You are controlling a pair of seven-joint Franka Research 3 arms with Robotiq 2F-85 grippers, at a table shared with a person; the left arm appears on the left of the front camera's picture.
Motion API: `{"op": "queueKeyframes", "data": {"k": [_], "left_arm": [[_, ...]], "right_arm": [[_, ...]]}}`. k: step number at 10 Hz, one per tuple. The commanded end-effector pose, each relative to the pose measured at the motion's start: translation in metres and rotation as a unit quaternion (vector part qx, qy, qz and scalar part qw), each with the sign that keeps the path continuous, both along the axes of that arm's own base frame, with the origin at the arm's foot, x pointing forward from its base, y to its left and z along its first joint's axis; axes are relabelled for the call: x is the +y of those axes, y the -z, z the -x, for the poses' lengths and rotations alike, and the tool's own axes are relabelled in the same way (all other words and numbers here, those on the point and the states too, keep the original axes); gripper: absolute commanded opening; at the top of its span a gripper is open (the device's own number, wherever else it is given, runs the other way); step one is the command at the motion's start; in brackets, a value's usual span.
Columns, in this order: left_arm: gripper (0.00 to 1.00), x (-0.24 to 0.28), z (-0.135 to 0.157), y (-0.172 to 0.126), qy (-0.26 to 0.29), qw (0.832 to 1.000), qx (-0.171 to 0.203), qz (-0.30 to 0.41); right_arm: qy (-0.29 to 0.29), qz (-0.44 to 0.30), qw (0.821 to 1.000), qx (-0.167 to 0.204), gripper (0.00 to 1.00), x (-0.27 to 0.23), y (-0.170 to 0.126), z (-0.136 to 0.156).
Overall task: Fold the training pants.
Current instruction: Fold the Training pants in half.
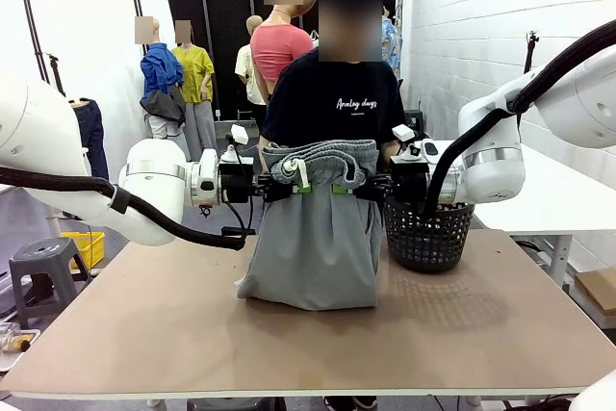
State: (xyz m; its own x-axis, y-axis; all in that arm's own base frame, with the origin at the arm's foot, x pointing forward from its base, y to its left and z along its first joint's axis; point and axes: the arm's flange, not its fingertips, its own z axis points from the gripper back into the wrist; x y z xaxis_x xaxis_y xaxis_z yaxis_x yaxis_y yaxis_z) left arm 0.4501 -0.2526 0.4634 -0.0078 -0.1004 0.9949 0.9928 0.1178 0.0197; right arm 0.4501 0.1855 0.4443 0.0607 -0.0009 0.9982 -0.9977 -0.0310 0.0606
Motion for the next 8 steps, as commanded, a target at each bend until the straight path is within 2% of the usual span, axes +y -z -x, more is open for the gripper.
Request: {"op": "queueKeyframes", "data": {"k": [1,8], "left_arm": [[0.0,-0.0008,0.0013,-0.0025,-0.003,1.0,-0.007,0.007],[0.0,-0.0008,0.0013,-0.0025,-0.003,1.0,-0.007,0.007]], "right_arm": [[0.002,-0.003,1.0,-0.001,0.0,-0.0002,-0.0026,0.0024],[0.002,-0.003,1.0,-0.001,0.0,-0.0002,-0.0026,0.0024]]}}
